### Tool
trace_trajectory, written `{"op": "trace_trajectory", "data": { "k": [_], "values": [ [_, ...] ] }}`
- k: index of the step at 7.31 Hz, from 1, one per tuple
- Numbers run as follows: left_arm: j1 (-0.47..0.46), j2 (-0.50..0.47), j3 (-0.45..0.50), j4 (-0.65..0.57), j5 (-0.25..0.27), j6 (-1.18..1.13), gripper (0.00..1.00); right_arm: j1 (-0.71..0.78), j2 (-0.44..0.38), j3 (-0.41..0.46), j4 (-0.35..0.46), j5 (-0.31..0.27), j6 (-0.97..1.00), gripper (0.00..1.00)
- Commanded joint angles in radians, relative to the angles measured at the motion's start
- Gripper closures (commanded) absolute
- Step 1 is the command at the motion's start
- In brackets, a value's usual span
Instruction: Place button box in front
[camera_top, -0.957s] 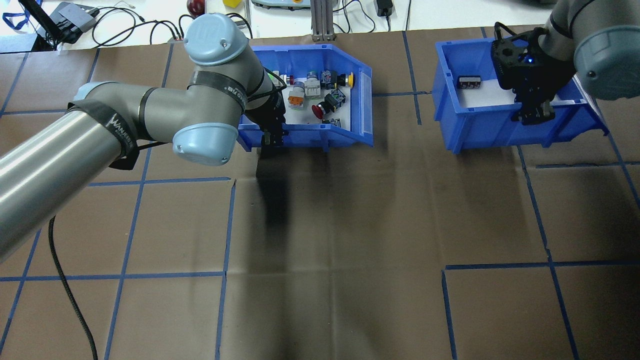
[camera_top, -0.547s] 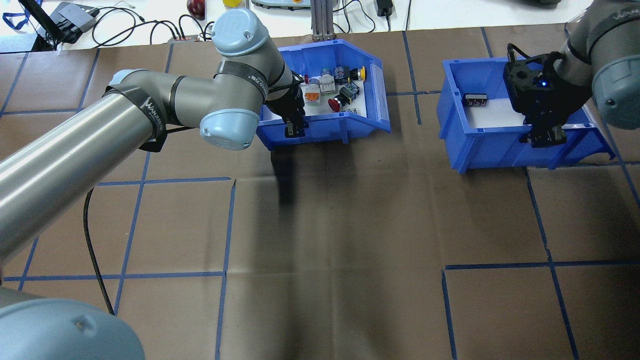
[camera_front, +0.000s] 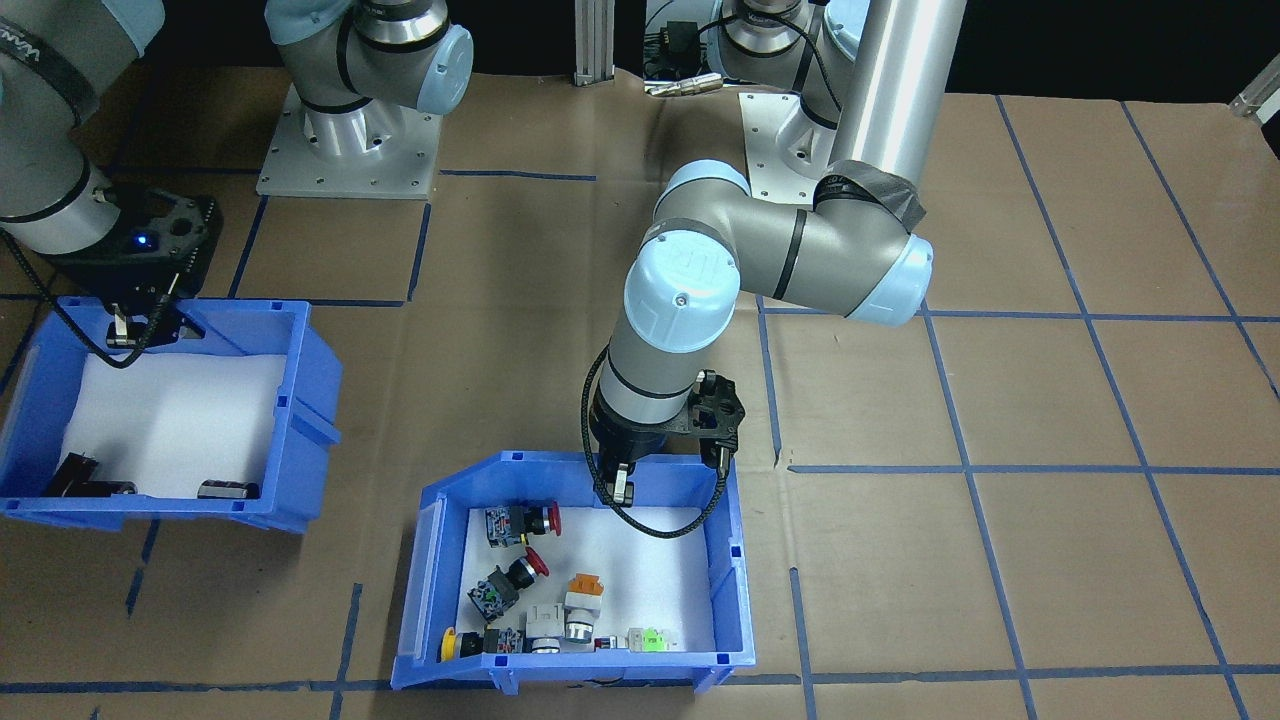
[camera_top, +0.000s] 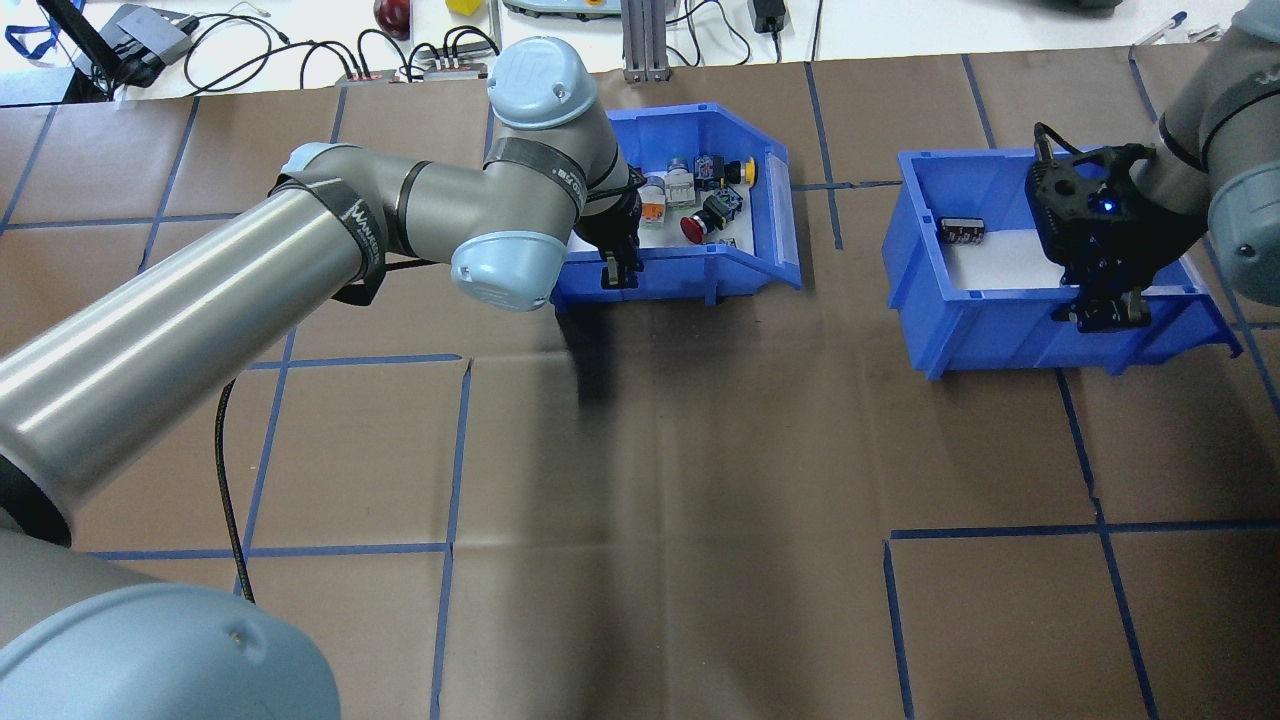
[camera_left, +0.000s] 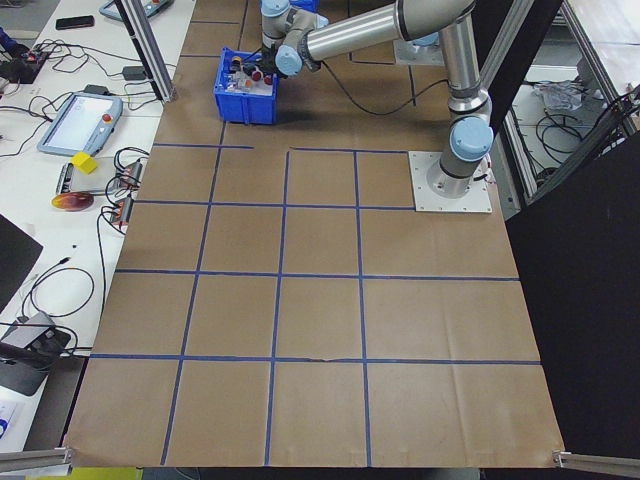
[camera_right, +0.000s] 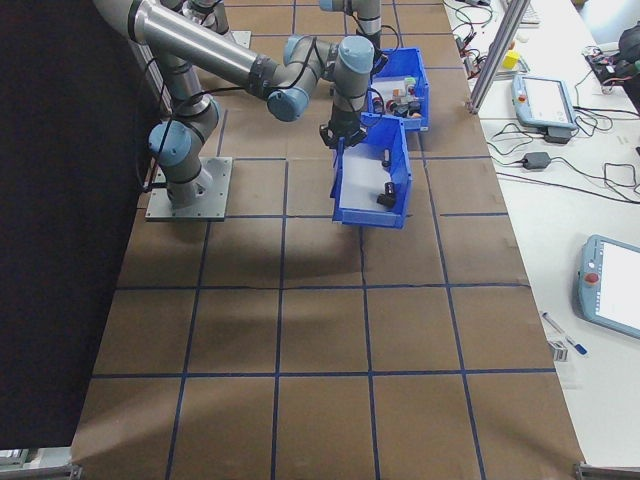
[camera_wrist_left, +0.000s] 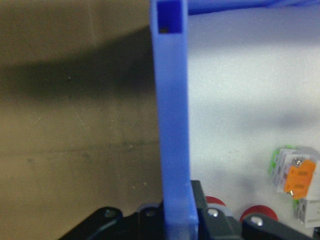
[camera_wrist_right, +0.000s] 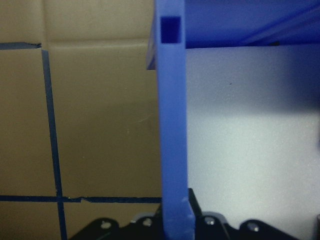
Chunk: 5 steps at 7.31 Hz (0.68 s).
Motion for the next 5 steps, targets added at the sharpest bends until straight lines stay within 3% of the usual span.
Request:
{"op": "trace_trajectory", "data": {
  "k": [1,3,5],
  "values": [
    [-0.003,-0.001,0.002,0.000,0.015,-0.003,1.00,-0.001,-0.009,0.013,-0.001,0.000,-0.001,0.93],
    [-0.003,-0.006,0.002,0.001,0.011,-0.031,0.99,-0.001,-0.009,0.014,0.001,-0.001,-0.009,0.93],
    [-0.004,-0.023,0.037,-0.002,0.009,-0.101,0.68,0.000,-0.011,0.014,0.003,-0.003,-0.009,0.92]
  ]
}}
